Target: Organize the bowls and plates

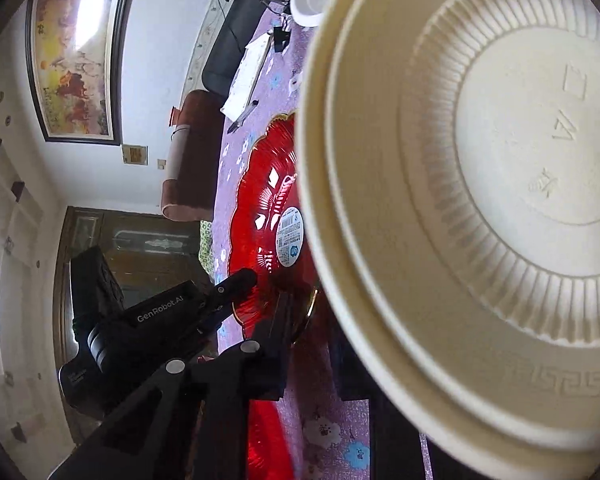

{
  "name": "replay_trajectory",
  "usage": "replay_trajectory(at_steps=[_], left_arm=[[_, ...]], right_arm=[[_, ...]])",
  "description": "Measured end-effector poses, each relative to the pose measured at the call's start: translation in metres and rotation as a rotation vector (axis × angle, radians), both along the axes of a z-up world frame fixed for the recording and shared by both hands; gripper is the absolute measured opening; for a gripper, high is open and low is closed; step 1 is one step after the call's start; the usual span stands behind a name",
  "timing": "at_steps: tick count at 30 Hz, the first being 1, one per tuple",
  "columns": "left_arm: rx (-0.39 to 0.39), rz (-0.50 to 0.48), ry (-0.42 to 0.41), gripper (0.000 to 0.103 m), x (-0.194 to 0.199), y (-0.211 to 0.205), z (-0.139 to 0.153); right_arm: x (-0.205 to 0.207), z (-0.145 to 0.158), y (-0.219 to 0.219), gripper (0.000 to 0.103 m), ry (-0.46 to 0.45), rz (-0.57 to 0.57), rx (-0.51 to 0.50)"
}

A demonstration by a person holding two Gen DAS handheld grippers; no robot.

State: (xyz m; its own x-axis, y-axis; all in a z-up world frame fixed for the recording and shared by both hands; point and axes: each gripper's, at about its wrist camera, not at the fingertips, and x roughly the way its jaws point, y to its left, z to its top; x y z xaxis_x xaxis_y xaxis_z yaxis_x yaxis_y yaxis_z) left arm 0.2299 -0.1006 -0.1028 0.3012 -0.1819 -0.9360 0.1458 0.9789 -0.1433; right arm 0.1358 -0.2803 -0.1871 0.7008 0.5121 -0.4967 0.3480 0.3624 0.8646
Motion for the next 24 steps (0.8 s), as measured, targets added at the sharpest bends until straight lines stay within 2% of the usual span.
replay_trajectory(at_steps=[6, 13, 16, 20, 22, 24], left_arm=[[-0.009, 0.005, -0.012, 0.013, -0.008, 0.009, 0.005], [-0.019, 0.008, -0.064, 0.013, -0.021, 0.017, 0.023], [-0.037, 0.011, -0.094, 0.013, -0.029, 0.024, 0.035], [-0.050, 0.011, -0.159, 0.013, -0.042, 0.035, 0.053], [-0.045, 0.015, -0.158, 0.013, -0.044, 0.040, 0.054], [-0.058, 0.038, -0.141, 0.013, -0.042, 0.049, 0.052]], right_arm=[[-0.001, 0.010, 0.008, 0.015, -0.021, 0.025, -0.041], [-0.006, 0.030, 0.020, 0.015, -0.068, 0.046, -0.102], [-0.007, 0.045, 0.025, 0.015, -0.102, 0.044, -0.163], [-0.017, 0.060, 0.036, 0.018, -0.166, 0.062, -0.197], [-0.023, 0.064, 0.041, 0.017, -0.200, 0.075, -0.203], [-0.022, 0.065, 0.046, 0.014, -0.192, 0.084, -0.236]])
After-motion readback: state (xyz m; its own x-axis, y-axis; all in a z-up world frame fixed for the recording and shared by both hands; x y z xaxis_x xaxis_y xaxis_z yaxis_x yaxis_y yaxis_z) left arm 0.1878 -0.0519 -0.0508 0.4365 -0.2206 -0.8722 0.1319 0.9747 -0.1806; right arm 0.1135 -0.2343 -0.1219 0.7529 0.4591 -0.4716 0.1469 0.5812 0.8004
